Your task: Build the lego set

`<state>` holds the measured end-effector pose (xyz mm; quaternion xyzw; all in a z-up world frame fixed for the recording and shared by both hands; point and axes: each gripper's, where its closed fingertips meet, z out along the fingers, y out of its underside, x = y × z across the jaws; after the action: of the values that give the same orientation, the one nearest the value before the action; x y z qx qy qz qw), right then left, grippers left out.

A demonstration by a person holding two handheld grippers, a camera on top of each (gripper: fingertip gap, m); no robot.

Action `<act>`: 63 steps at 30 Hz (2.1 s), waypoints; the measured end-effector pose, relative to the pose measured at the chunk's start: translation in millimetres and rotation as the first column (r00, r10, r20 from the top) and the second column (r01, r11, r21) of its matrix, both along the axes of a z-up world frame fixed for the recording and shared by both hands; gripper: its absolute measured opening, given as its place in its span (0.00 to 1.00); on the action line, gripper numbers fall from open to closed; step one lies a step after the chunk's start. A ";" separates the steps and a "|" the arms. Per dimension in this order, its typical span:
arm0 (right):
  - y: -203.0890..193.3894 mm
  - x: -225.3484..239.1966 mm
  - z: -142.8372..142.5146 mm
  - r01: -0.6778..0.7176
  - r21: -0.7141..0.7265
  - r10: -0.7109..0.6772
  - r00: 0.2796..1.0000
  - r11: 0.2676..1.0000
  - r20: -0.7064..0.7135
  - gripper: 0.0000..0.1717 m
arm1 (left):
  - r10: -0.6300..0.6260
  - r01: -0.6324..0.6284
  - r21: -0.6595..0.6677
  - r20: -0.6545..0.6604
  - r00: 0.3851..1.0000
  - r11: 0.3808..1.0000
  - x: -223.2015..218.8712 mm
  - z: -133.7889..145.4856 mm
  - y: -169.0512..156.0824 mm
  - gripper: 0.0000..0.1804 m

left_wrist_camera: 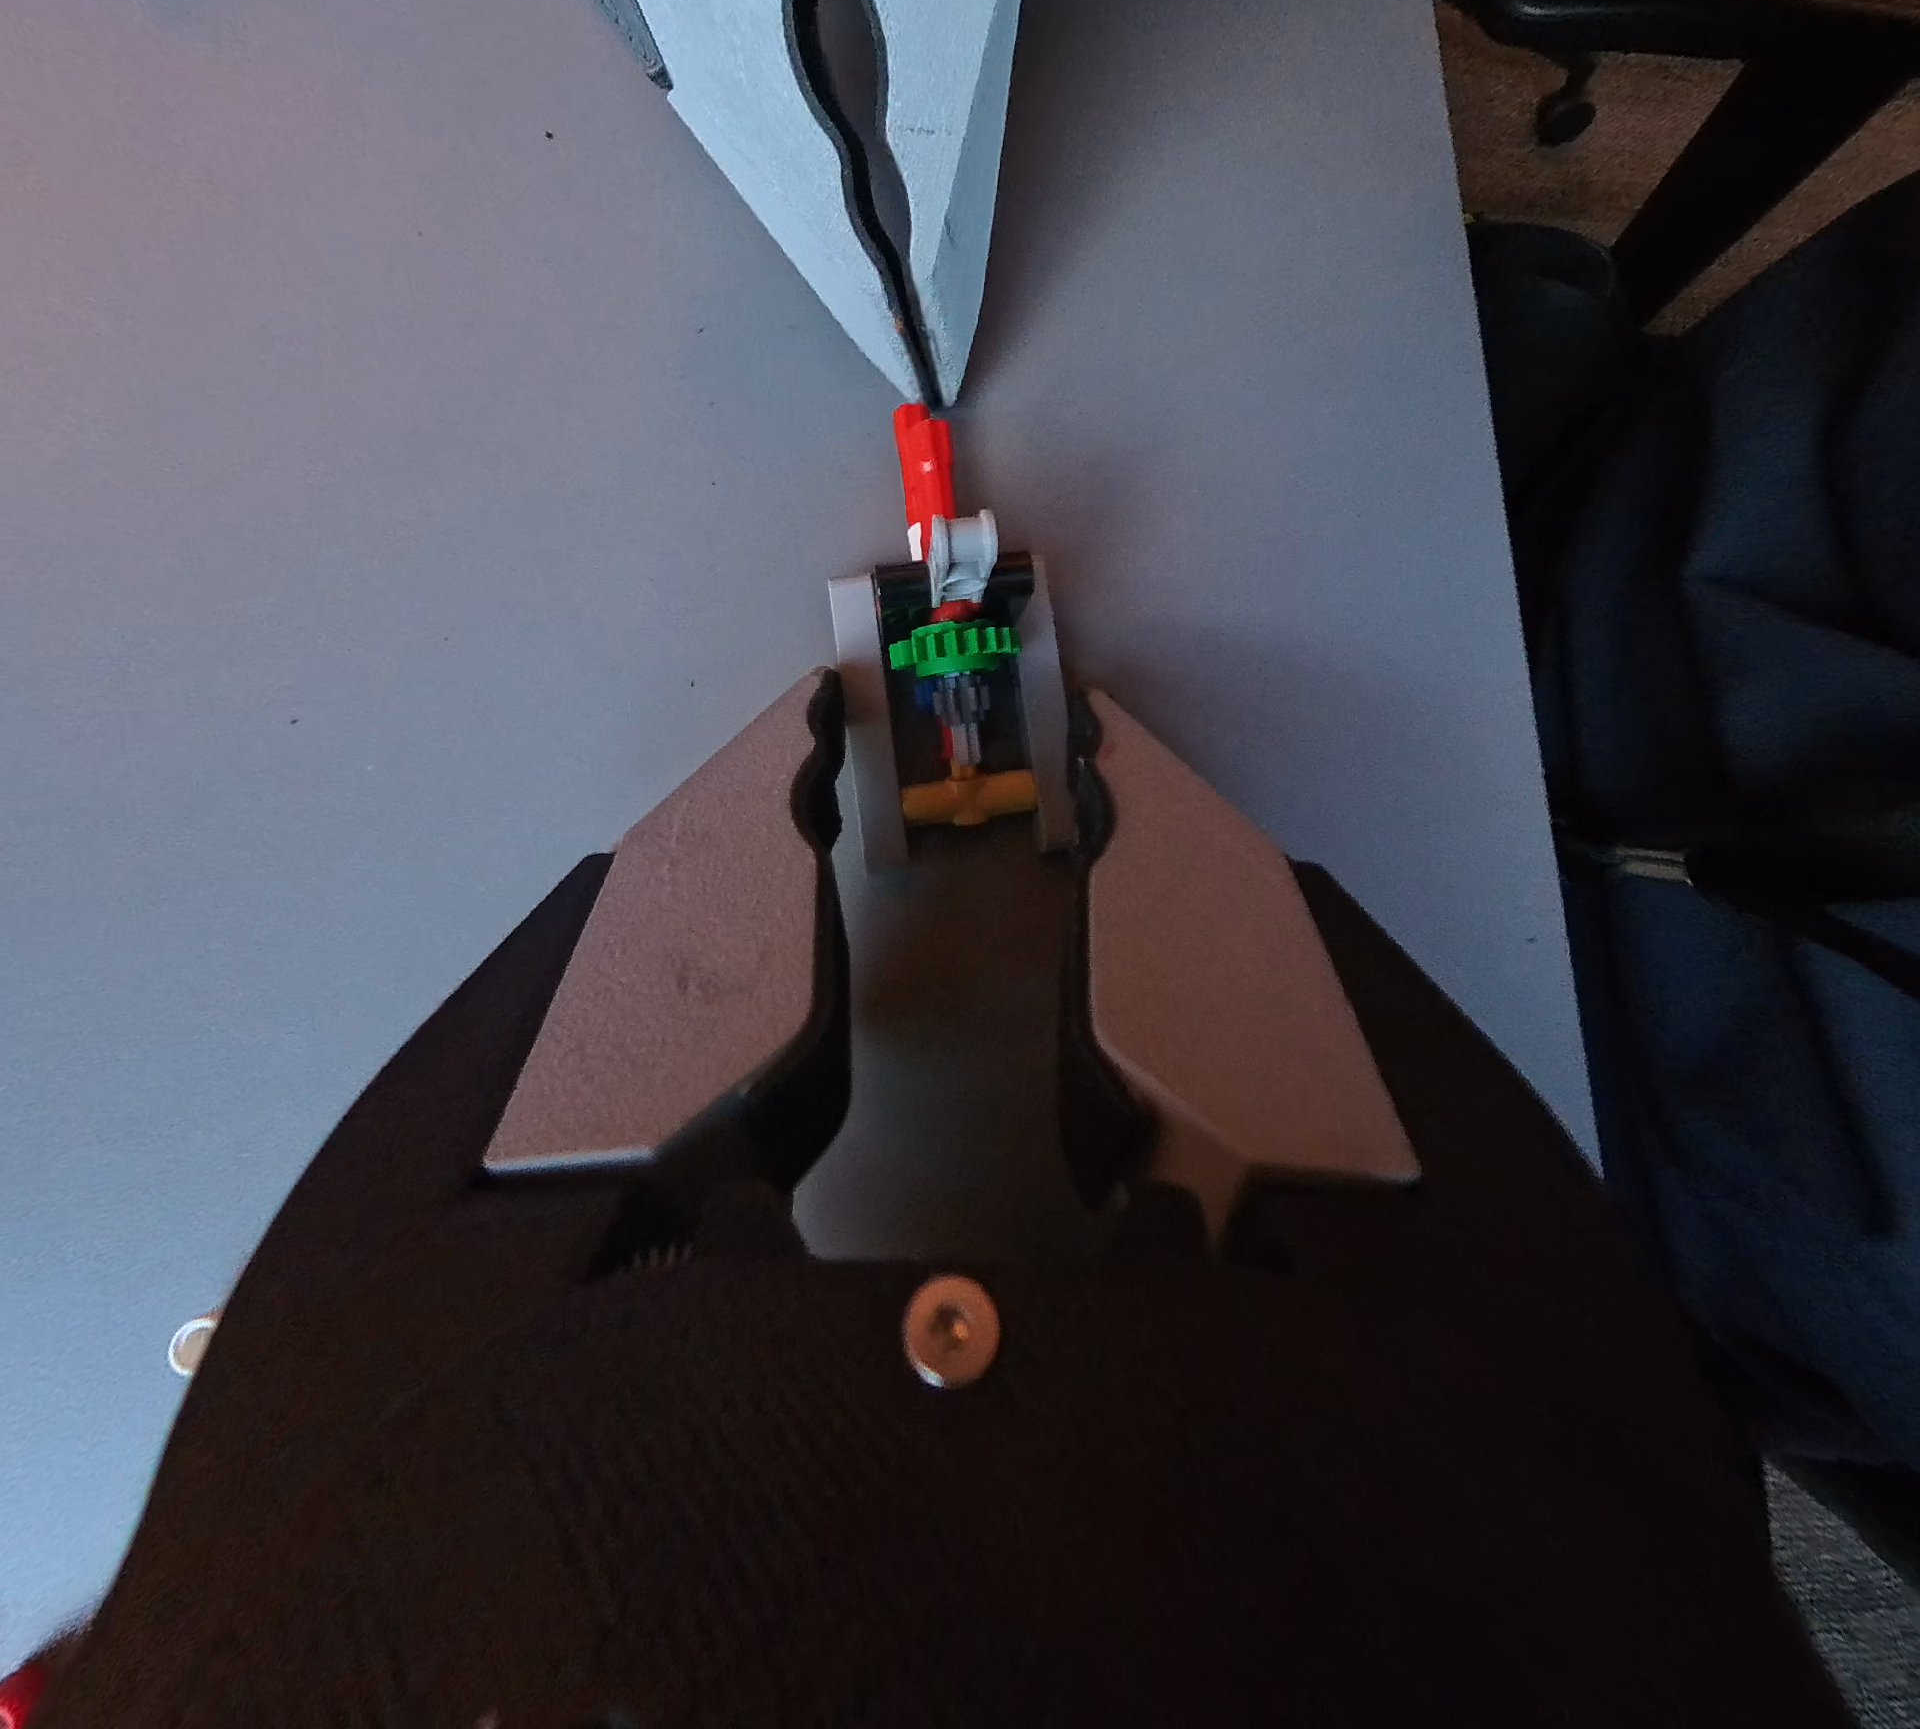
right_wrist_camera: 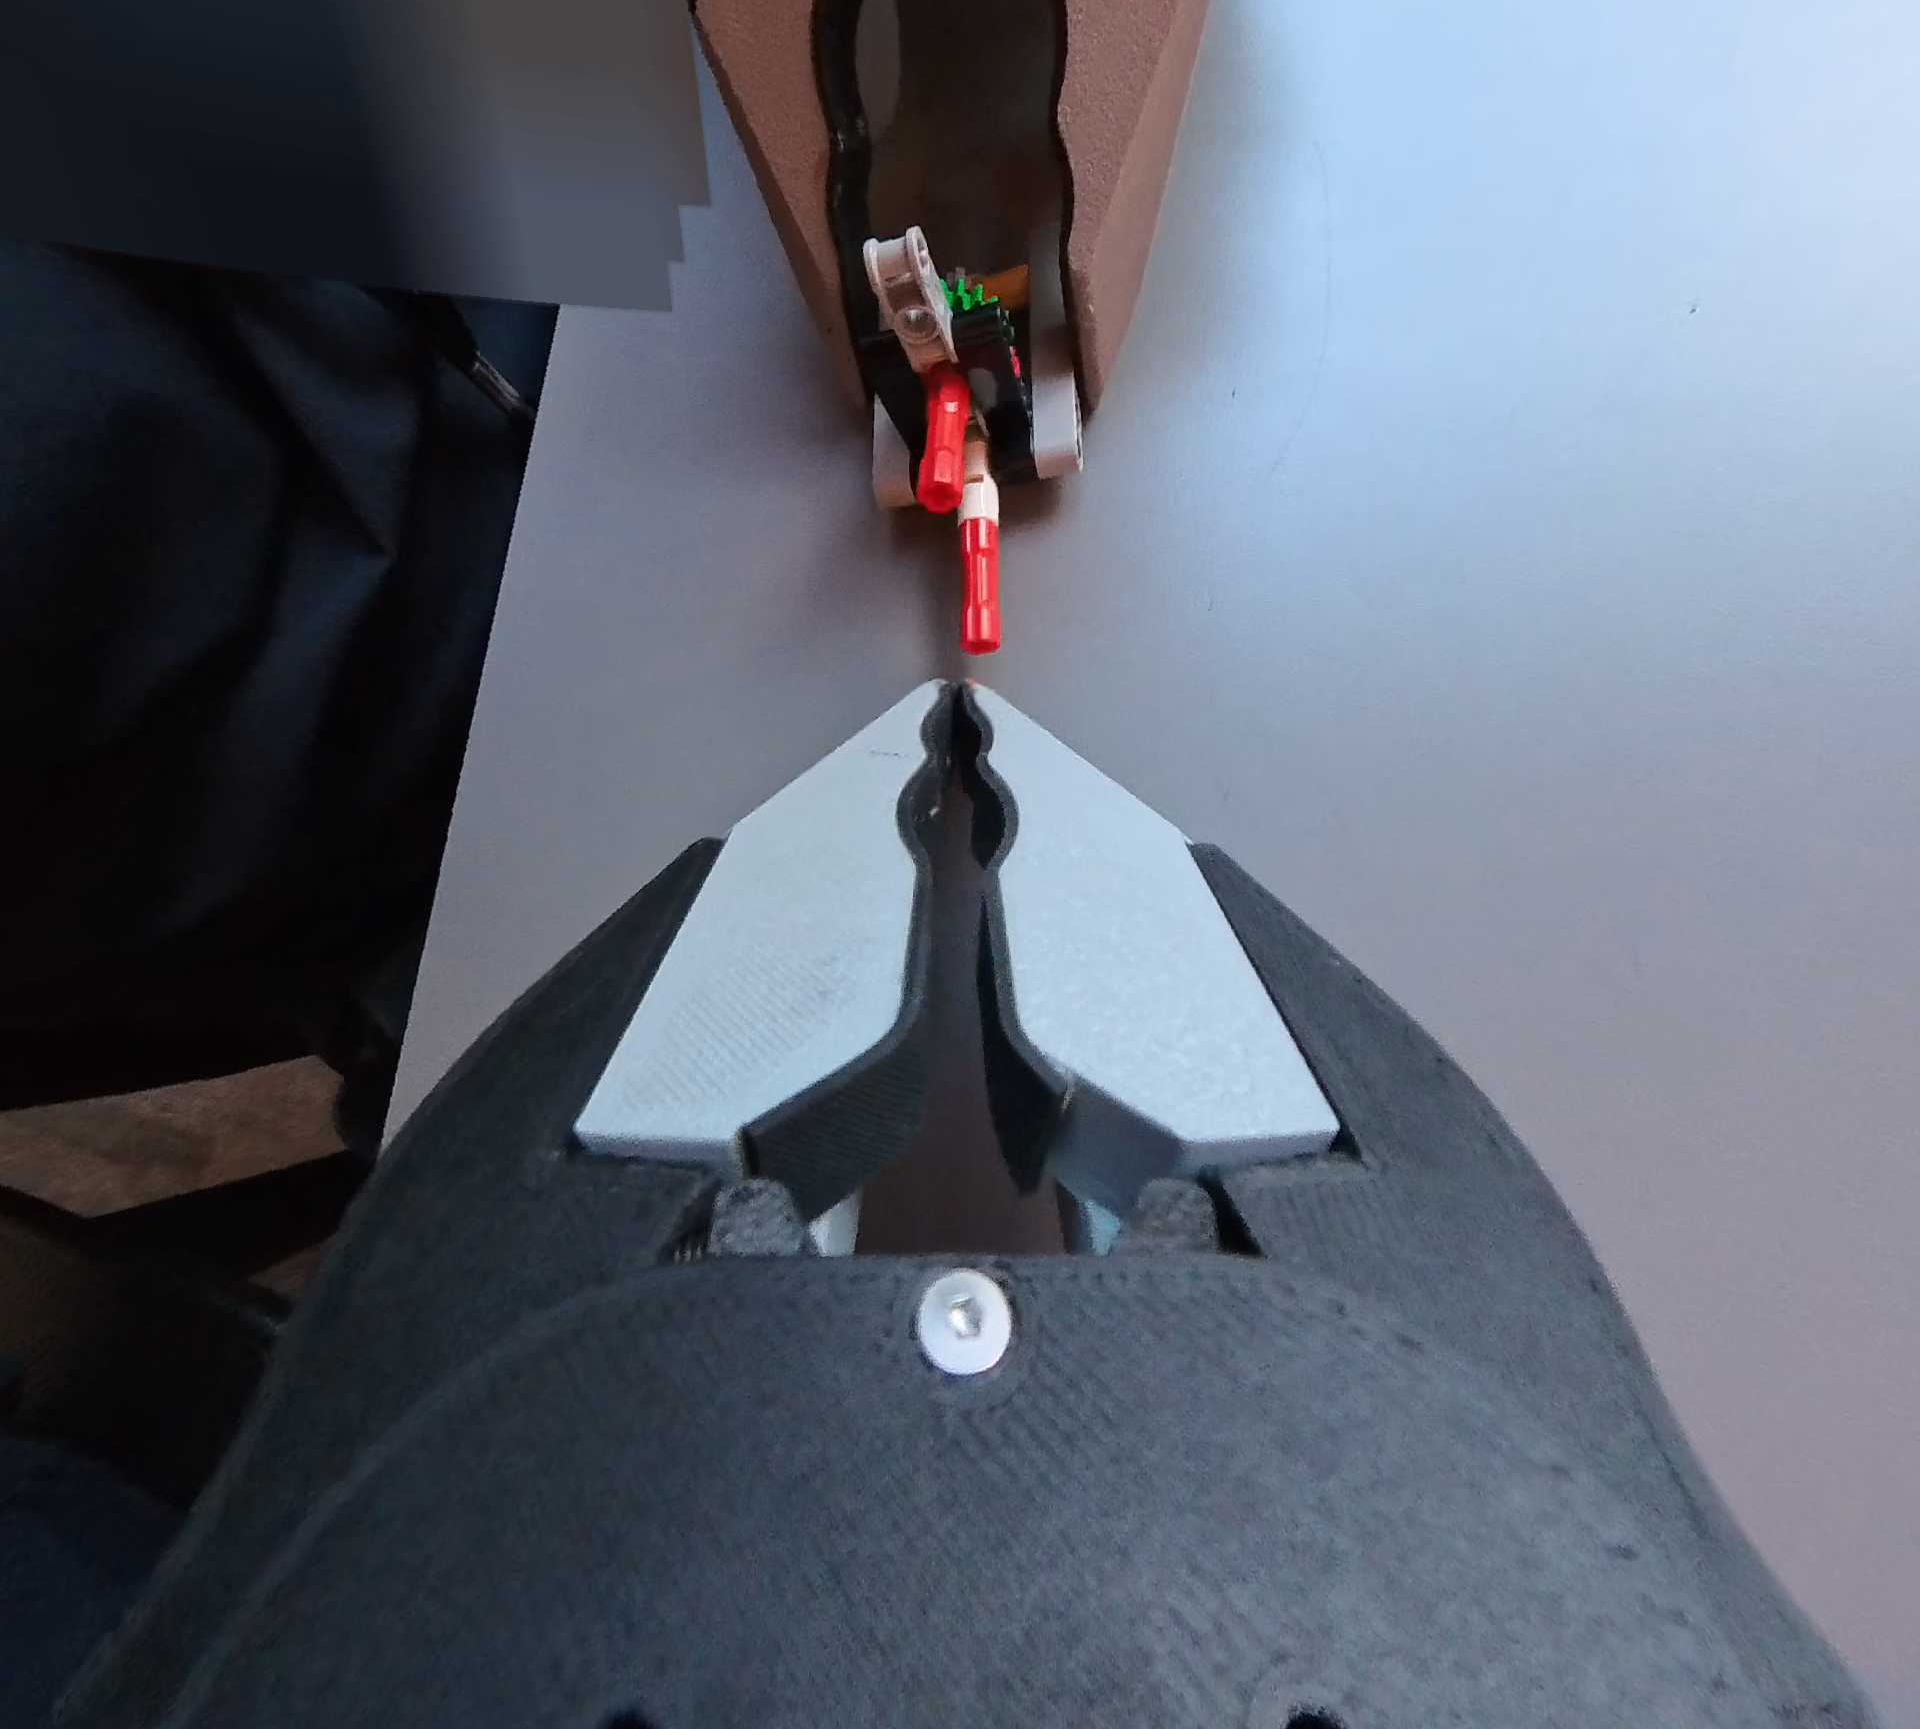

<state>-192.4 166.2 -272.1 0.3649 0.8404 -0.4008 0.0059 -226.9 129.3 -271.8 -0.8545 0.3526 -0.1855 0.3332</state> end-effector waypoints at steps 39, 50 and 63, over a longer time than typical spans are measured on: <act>-4.8 -6.6 1.7 0.036 0.002 -0.036 0.997 0.999 -0.064 0.00 | 0.005 -0.004 -0.021 0.013 1.000 1.000 -0.3 0.0 1.1 0.22; -6.5 -5.6 0.7 0.020 -0.025 -0.020 0.999 1.000 -0.031 0.00 | -0.007 0.007 -0.005 0.033 0.999 1.000 -0.2 1.0 1.8 0.22; -0.6 -2.5 4.2 0.024 -0.058 -0.027 0.998 0.998 -0.050 0.00 | 0.002 0.041 -0.124 0.331 0.944 0.991 -17.8 31.3 -11.1 0.17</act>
<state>-195.0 165.5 -267.8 0.3650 0.8236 -0.4339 -0.0102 -244.7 118.2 -240.5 -0.8276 0.2876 -0.3517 0.3296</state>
